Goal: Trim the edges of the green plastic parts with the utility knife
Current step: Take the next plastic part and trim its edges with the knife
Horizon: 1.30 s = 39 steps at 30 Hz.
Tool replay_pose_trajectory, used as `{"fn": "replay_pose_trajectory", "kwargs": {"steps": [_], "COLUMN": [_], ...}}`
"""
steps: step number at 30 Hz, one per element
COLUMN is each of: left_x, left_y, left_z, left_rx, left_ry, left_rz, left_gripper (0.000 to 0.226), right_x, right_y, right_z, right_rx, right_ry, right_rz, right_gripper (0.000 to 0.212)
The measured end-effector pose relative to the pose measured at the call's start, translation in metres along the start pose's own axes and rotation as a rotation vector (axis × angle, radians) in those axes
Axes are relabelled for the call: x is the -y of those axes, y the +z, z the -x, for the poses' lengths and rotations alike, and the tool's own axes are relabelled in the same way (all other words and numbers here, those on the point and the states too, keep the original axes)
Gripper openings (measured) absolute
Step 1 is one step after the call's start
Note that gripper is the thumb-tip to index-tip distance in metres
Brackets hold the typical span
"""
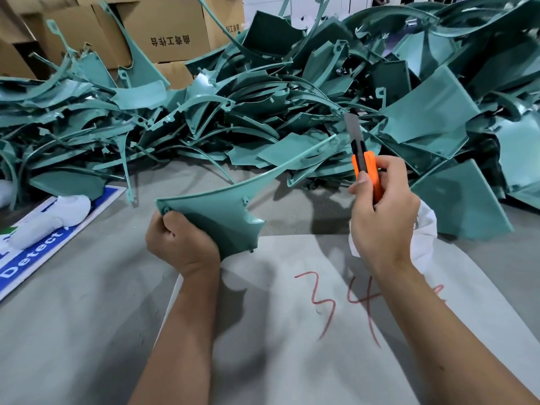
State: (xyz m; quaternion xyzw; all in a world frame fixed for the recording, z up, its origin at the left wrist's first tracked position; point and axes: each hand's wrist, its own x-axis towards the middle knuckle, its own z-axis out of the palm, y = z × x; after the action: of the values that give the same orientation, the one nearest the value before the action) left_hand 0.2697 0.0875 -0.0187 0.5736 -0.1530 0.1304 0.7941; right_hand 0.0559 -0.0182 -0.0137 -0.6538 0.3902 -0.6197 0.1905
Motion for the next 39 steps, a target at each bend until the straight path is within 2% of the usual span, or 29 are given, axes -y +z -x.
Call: {"fn": "replay_pose_trajectory", "kwargs": {"steps": [3, 7, 10, 14, 18, 22, 25, 27, 30, 33, 35, 37, 39], "left_x": [-0.002, -0.002, -0.002, -0.004, -0.005, -0.004, 0.002, 0.005, 0.003, 0.0, -0.002, -0.004, -0.005], "left_y": [0.0, 0.0, 0.0, 0.0, 0.0, 0.0, 0.002, 0.008, 0.014, 0.014, 0.012, 0.011, 0.01], "left_z": [0.001, 0.003, 0.002, 0.001, 0.0, -0.002, -0.006, -0.006, 0.002, 0.007, 0.007, 0.009, 0.015], "left_rx": [0.005, 0.017, 0.027, -0.002, 0.01, 0.041, 0.069, 0.207, 0.412, 0.528, 0.682, 0.842, 0.976], "left_ry": [0.049, 0.073, 0.052, 0.011, 0.008, -0.025, -0.242, -0.462, -0.732, -0.977, -1.094, -1.15, -1.125], "left_rz": [-0.037, -0.062, -0.021, 0.029, 0.042, 0.11, 0.09, 0.106, 0.219, 0.336, 0.402, 0.432, 0.378], "left_gripper": [0.028, 0.028, 0.027, 0.025, 0.025, 0.036, 0.029, 0.014, 0.012, 0.027, 0.038, 0.045, 0.059], "right_x": [0.007, 0.019, 0.019, 0.012, -0.001, -0.014, -0.013, -0.008, 0.002, 0.01, 0.015, 0.017, 0.015], "right_y": [0.0, 0.004, 0.008, 0.006, 0.001, -0.002, -0.001, 0.0, 0.002, 0.003, 0.004, 0.006, 0.008], "right_z": [0.005, 0.016, 0.022, 0.014, 0.002, -0.007, -0.006, -0.002, 0.004, 0.007, 0.01, 0.013, 0.014], "right_rx": [0.06, 0.363, 0.474, 0.342, 0.15, 0.072, -0.017, -0.052, -0.021, 0.09, 0.201, 0.273, 0.327], "right_ry": [-0.096, -0.338, -0.376, -0.303, -0.092, 0.089, 0.092, 0.056, -0.038, -0.187, -0.276, -0.33, -0.345], "right_rz": [-0.053, -0.121, -0.079, -0.05, 0.015, 0.029, 0.034, -0.002, -0.069, -0.08, -0.097, -0.083, -0.03], "right_gripper": [0.01, 0.01, 0.012, 0.01, 0.01, 0.009, 0.008, 0.008, 0.008, 0.007, 0.007, 0.011, 0.018]}}
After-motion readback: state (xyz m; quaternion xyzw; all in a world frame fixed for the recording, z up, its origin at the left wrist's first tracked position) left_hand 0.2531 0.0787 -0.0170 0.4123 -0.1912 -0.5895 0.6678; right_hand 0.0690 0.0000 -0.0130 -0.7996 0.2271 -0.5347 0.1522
